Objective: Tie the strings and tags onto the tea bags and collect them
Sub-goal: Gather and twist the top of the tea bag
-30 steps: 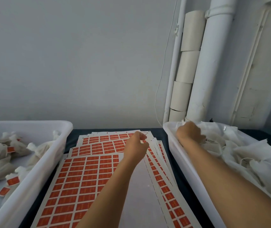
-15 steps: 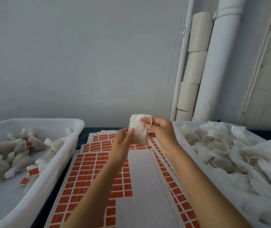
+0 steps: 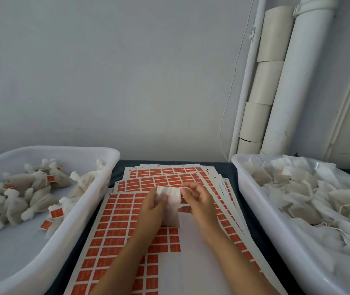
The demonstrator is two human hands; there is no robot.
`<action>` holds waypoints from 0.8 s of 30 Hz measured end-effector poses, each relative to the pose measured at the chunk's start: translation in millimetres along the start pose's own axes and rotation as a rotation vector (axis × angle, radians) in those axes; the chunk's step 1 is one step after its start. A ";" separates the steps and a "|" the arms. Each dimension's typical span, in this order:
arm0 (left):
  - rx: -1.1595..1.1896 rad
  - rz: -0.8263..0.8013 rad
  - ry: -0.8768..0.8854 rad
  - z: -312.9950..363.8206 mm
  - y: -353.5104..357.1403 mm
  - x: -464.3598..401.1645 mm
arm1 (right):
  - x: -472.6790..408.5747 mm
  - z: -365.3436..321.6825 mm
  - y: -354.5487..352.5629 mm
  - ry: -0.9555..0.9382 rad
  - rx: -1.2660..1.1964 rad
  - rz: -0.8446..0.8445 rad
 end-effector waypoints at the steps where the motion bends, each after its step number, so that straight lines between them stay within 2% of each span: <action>1: 0.004 -0.011 0.007 -0.6 1.6 -0.3 | 0.1 -2.1 0.0 -0.028 0.016 0.001; 7: 0.086 -0.167 0.147 15.9 16.1 14.0 | 2.5 -5.4 13.0 -0.147 0.142 -0.073; 10: 0.073 -0.135 0.153 14.6 12.8 9.0 | 1.7 3.1 11.7 -0.084 0.057 -0.059; 14: 0.053 -0.084 0.171 13.0 9.8 2.9 | 6.8 5.3 18.7 -0.028 -0.085 -0.161; 19: 0.048 -0.049 0.230 20.0 7.7 2.2 | 6.3 7.5 13.8 -0.062 0.055 -0.087; 24: 0.040 0.004 0.208 14.1 -0.6 -0.9 | 3.7 9.6 13.9 -0.078 0.083 -0.107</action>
Point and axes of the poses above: each hand's wrist, its own x-axis away from the middle knuckle, its own y-axis out of the palm, z = x × y, the point moved 10 cm from there along -x, towards the middle knuckle, and after that the axes turned 1 degree about -x, right-handed, at the moved point
